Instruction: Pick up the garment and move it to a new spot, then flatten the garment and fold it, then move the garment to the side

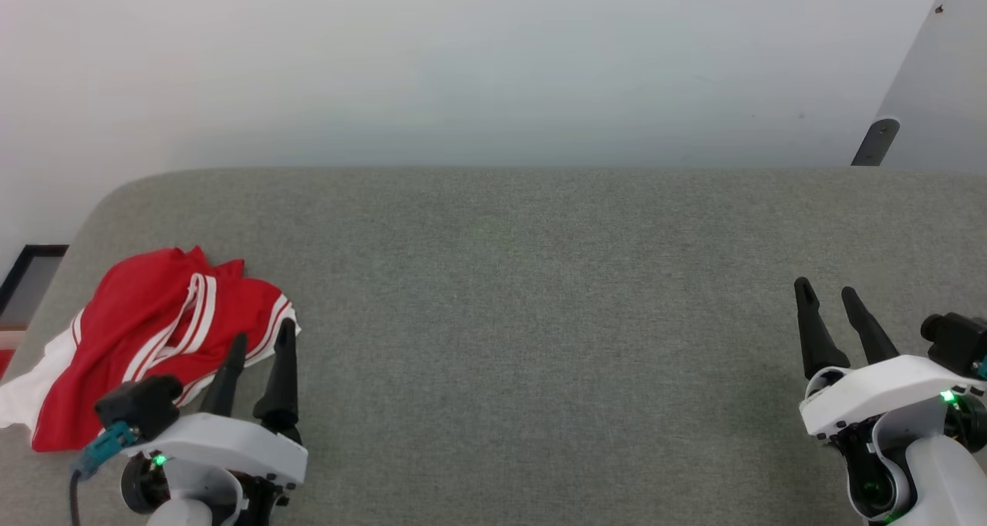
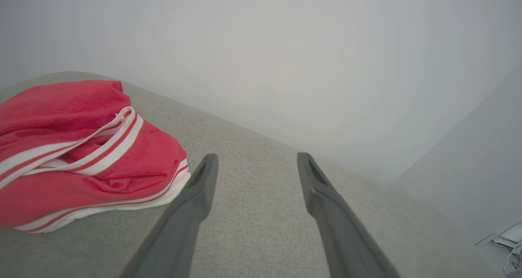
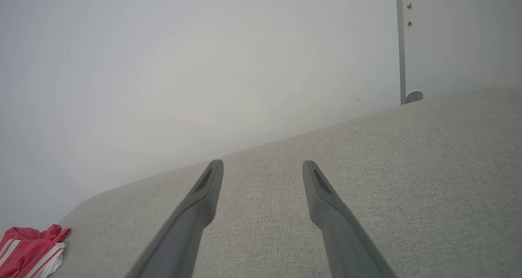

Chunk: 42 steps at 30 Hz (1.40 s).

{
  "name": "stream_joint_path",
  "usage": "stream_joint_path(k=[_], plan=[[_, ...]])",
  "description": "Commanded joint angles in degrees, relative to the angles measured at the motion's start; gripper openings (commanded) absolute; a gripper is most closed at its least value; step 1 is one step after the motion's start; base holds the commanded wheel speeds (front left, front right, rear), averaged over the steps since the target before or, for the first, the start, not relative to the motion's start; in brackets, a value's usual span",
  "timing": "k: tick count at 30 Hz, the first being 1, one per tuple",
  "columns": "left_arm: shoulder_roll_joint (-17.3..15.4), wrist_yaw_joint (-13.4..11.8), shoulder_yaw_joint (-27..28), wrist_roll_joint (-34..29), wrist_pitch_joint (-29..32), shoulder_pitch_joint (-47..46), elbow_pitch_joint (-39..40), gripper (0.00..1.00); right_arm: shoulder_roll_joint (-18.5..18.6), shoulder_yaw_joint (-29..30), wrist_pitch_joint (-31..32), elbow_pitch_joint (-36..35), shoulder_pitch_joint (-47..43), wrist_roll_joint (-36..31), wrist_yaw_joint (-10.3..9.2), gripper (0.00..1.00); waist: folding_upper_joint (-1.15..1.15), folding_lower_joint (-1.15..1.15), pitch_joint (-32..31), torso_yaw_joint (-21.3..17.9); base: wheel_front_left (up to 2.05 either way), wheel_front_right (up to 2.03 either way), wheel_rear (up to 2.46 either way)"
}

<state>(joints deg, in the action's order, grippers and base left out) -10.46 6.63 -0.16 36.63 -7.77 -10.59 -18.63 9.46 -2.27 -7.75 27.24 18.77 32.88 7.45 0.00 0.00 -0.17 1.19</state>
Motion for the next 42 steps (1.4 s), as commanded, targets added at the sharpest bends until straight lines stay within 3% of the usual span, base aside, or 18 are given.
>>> stream_joint_path(k=[1,24,42], plan=[[-0.5,0.4,0.1,-1.4,-0.5,-1.3,0.3,1.0,0.4,0.0,-0.5,-0.1,1.7,-1.5,0.04,1.0,0.0,0.0,0.0,0.0,0.0,0.0,0.0],[-1.5,0.9,-1.1,-12.0,-3.7,-1.4,-2.3,1.0,2.1,-1.9,-3.7,3.5,2.8,-9.9,0.04,1.0,0.0,0.0,-1.1,0.3,0.0,0.0,0.0],[-2.5,0.9,-2.2,-19.8,-5.9,-2.1,-4.6,1.0,3.0,0.4,-5.9,5.9,2.8,-16.6,0.05,1.0,0.0,0.0,-1.5,1.1,0.0,0.0,0.0]])
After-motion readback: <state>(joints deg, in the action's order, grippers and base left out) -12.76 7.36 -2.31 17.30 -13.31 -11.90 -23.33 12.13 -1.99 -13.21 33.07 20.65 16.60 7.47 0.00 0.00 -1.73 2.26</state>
